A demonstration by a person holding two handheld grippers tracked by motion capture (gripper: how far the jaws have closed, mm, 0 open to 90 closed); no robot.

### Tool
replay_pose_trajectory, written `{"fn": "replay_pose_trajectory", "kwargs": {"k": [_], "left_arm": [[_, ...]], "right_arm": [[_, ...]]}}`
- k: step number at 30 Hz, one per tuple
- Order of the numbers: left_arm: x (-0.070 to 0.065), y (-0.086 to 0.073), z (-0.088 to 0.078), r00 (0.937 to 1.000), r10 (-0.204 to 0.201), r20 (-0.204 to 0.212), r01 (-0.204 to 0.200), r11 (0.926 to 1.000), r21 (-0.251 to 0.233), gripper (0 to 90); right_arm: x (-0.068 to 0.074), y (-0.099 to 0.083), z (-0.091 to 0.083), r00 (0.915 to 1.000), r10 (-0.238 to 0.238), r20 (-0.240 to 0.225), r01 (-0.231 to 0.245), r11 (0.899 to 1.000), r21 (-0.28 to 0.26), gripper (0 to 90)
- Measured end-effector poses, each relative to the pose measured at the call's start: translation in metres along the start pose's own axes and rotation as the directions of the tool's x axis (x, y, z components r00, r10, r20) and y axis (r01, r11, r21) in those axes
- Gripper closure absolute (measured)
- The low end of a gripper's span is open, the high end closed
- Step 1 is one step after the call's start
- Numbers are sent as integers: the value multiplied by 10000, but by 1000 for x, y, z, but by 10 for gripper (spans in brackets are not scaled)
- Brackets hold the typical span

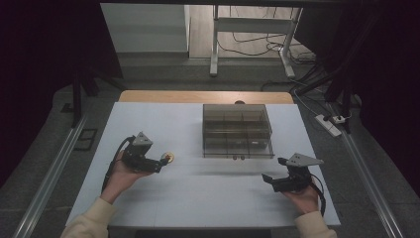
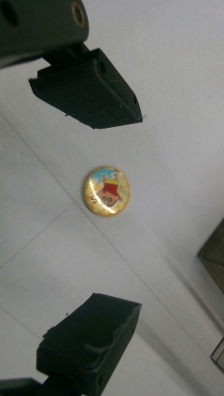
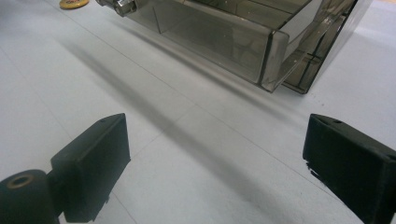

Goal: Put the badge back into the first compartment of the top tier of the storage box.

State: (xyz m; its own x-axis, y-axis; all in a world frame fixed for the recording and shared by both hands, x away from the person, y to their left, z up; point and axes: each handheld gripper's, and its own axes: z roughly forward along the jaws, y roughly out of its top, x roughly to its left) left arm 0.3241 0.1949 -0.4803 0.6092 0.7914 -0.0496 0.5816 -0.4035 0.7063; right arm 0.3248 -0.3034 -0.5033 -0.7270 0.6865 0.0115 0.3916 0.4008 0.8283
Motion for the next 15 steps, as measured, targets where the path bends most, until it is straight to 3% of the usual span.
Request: {"fn": "replay_pose_trajectory", "kwargs": {"k": [15], "left_arm": [[3,19,9,9993,268,261,-275,9993,265,109]], "right_arm": [[-1,-1,1,10000,43,-10,-43,9999,96,70]]}}
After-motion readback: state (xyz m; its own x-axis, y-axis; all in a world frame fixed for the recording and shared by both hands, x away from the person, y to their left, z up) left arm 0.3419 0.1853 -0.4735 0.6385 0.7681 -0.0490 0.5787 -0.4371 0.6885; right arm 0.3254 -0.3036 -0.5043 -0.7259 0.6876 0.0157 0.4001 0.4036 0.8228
